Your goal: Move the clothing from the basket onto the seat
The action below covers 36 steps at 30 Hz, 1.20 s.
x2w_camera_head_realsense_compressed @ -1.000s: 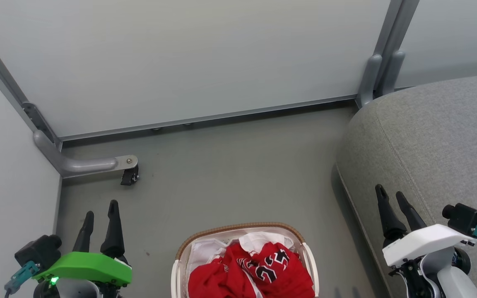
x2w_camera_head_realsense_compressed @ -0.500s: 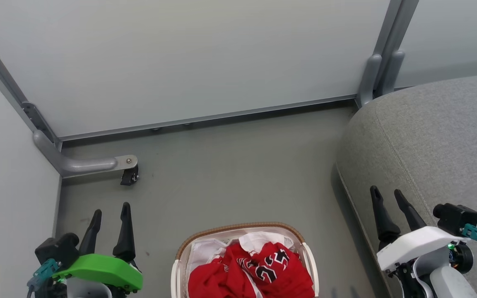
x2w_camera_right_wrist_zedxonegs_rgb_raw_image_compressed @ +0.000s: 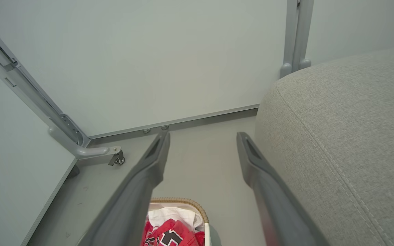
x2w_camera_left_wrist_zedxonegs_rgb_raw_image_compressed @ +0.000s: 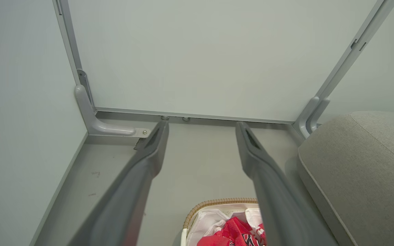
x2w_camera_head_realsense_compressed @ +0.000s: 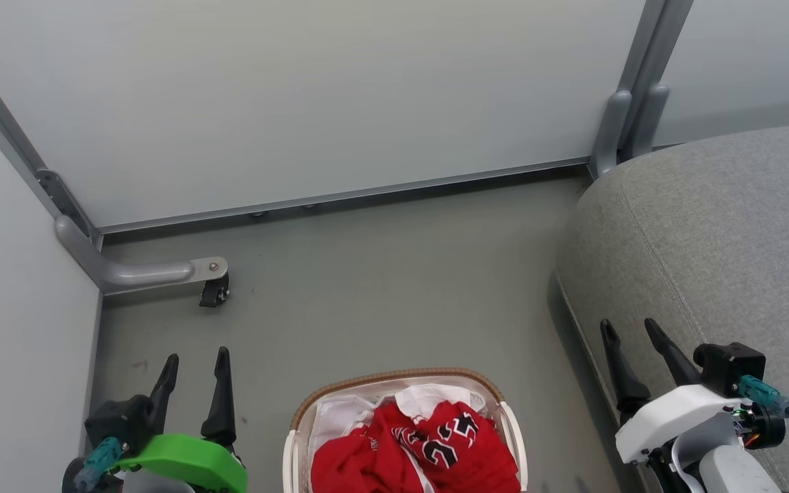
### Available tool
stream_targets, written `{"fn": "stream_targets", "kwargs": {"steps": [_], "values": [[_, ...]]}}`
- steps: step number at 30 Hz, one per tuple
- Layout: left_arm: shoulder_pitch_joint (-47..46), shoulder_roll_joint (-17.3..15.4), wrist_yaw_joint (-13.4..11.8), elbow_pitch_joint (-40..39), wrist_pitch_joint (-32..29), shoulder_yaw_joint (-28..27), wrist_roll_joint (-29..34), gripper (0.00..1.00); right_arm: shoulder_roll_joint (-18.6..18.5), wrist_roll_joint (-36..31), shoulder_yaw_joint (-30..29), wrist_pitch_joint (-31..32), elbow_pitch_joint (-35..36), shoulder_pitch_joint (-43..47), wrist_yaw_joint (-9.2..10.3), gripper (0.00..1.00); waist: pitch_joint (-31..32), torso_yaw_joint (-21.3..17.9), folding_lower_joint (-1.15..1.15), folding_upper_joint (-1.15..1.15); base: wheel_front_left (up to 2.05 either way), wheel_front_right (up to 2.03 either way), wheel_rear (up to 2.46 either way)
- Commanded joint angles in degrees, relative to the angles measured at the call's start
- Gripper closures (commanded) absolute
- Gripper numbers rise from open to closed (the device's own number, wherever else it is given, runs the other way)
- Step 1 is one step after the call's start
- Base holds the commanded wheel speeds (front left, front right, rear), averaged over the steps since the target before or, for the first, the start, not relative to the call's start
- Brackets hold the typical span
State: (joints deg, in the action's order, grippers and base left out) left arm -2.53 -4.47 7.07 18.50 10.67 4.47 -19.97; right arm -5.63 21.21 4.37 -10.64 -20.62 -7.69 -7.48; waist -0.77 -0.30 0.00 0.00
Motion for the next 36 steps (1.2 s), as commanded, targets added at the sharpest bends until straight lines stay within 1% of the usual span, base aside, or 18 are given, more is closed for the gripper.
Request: {"fn": "stream_targets", "kwargs": {"steps": [1, 11, 16, 22, 28, 36], "values": [[0.5, -0.1, 0.0, -0.2, 0.6, 0.2, 1.7, 0.0, -0.3, -1.9, -0.1, -0.7, -0.2, -0.8, -0.01, 0.0, 0.0, 0.0, 0.0, 0.0, 0.0, 0.0, 0.0], [1.1, 0.3, 0.3, 0.3, 1.7, 0.1, 5.6, 0.0, 0.3, -7.2, -0.7, -1.8, -2.6, -0.6, -0.02, 0.0, 0.3, -0.1, 0.0, 0.0, 0.0, 0.0, 0.0], [1.8, 0.7, 0.4, 1.1, 2.4, 0.0, 6.5, 0.0, 0.5, -9.5, -0.8, -2.4, -3.2, -0.5, -0.02, 0.0, 0.3, -0.3, 0.0, 0.0, 0.0, 0.0, 0.0], [1.9, 1.0, 0.5, 2.5, 3.0, 1.1, 8.2, 0.0, 0.7, -12.2, -0.1, -3.0, -3.4, -0.9, -0.02, 0.0, -0.5, -0.8, 0.0, 0.0, 0.0, 0.0, 0.0], [-0.7, 0.7, 0.5, 3.4, 3.6, 4.5, 8.7, 0.0, 0.9, -15.0, 0.9, -3.7, -2.1, -2.5, -0.01, 0.0, -4.5, -2.1, 0.0, 0.0, 0.0, 0.0, 0.0], [-5.8, -0.4, 0.5, 7.0, 4.4, 9.5, 9.9, 0.0, 1.4, -18.5, 2.4, -4.4, -0.2, -6.0, 0.0, 0.0, -11.8, -5.6, 0.0, 0.0, 0.0, 0.0, 0.0]]}}
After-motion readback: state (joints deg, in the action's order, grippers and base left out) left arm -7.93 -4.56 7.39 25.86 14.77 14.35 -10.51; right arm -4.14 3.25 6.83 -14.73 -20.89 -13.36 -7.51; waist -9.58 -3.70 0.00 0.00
